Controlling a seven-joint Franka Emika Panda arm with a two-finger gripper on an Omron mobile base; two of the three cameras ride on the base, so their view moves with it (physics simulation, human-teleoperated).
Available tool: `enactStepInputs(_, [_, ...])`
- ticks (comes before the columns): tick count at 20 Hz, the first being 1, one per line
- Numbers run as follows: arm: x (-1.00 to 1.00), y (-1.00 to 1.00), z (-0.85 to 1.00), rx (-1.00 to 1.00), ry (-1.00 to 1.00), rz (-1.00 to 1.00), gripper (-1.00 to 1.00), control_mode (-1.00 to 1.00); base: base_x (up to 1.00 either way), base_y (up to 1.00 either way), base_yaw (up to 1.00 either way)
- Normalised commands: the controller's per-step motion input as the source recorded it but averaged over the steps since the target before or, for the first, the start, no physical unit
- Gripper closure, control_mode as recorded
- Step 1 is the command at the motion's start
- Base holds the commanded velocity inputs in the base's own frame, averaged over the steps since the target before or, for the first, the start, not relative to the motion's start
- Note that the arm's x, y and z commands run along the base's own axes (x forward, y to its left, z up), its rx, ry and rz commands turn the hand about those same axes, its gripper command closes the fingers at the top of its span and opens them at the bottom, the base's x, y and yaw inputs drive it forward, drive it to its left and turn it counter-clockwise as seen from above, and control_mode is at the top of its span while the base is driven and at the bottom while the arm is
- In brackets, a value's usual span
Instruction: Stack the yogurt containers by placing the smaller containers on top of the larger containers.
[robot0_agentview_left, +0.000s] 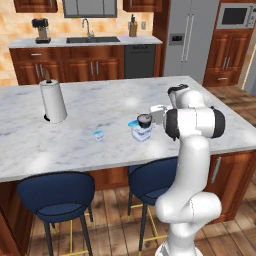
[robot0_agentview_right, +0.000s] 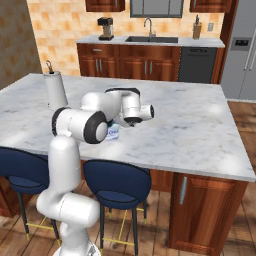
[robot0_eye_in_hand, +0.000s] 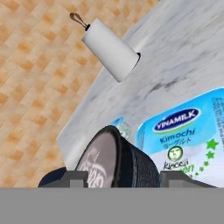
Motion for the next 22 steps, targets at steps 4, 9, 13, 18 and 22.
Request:
enactStepInputs(4, [0.21,0.00,-0.10,0.00,0.00,0.00,1.00,-1.00,0.00,0.00,0.00])
enactStepInputs(9, [0.24,0.00,-0.07,0.01,0.02,0.00,1.00,-1.00,0.00,0.00,0.00])
enactStepInputs(13, [0.19,0.00,-0.09,0.01,0.02,0.00,1.00,-1.00,0.00,0.00,0.00])
enactStepInputs(18, [0.18,0.00,-0.09,0.00,0.02,0.00,1.00,-1.00,0.00,0.00,0.00])
enactStepInputs(22, [0.19,0.00,-0.09,0.00,0.02,0.00,1.00,-1.00,0.00,0.00,0.00])
